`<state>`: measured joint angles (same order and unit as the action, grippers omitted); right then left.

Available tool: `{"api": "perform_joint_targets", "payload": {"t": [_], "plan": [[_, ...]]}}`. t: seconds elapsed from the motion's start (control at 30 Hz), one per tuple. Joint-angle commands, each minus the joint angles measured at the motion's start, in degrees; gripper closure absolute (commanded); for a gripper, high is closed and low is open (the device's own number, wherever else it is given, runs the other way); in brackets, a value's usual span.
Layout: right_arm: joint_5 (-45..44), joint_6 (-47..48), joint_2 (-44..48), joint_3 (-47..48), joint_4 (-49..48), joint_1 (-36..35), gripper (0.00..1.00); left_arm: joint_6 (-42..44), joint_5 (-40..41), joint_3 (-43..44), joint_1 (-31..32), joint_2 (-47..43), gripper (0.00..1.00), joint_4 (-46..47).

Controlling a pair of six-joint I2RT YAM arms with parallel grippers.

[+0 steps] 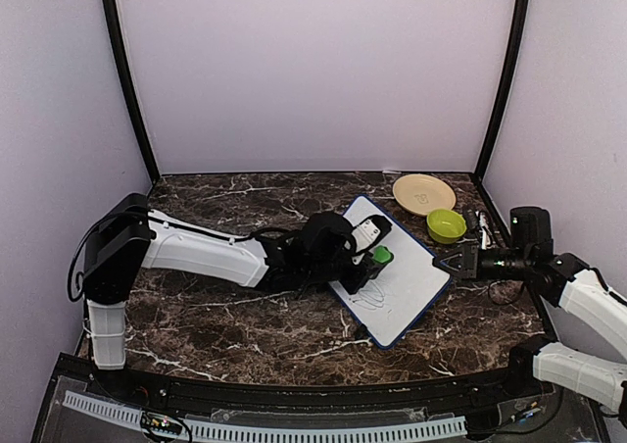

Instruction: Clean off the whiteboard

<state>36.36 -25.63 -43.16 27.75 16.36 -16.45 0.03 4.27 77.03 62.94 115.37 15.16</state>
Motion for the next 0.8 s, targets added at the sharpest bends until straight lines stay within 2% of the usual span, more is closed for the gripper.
{"api": "perform_joint_targets", "payload": {"t": [0.0, 0.17, 0.3, 0.57, 0.77], "plan": [[3.5, 1.2, -0.3, 1.2, -0.4, -0.6, 1.0, 3.5, -2.9, 3.3, 6.0, 3.5, 1.0, -3.6], [3.5, 1.3, -0.5, 1.4, -0.5, -0.6, 1.0, 1.9, -2.1, 3.7, 5.9, 3.2, 1.0, -4.1], [3.5, 1.3, -0.4, 1.4, -0.5, -0.6, 1.0, 0.4, -1.9, 2.8, 3.6, 2.7, 1.0, -4.8], [3.7, 1.5, -0.5, 1.4, -0.4, -0.6, 1.0, -5.4, -3.5, -2.0, -8.0, -0.1, 1.0, -4.2], [3.6, 1.5, -0.5, 1.3, -0.4, -0.6, 1.0, -6.4, -4.0, -4.6, -13.1, -0.9, 1.0, -3.4]]}}
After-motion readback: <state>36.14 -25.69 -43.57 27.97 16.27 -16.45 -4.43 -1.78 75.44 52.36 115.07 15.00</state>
